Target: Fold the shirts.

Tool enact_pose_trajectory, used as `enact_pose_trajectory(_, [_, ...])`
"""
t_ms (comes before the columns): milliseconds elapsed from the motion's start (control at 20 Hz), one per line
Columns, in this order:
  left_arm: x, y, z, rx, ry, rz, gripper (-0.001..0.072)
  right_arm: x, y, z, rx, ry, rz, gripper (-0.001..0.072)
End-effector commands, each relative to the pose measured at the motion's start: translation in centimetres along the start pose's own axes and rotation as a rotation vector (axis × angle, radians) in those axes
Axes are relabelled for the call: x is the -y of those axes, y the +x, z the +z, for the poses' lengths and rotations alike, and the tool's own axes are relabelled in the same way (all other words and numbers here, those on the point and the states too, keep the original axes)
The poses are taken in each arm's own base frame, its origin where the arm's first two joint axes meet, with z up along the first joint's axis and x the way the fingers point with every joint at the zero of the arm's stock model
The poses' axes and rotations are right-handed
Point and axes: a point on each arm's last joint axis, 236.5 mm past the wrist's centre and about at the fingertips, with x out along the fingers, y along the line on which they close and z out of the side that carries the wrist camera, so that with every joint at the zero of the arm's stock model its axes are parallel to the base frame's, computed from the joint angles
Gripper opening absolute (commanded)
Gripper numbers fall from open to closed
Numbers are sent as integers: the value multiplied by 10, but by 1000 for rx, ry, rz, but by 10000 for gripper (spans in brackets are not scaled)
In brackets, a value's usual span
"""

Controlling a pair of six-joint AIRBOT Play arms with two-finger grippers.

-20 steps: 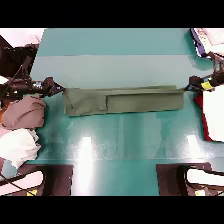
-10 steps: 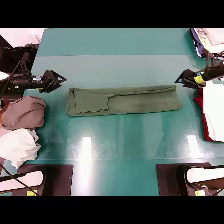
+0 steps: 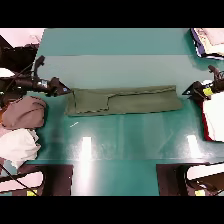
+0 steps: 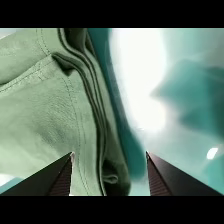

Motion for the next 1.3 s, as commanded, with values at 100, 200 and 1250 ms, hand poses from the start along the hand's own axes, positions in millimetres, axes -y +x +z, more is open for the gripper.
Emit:
enact_pose_trajectory(100, [29,37,-28,-113,102,-1,25,2,35,-7,-96,-16,88,509])
enact_pose_trajectory(200, [39,48,-32,-120,129,-2,25,-6,44,-10,-157,-40,106,508])
enact_pose_trajectory(1250, [86,171,-8,-189,169,-7,24,-264,-60,-23,42,-530,395,12])
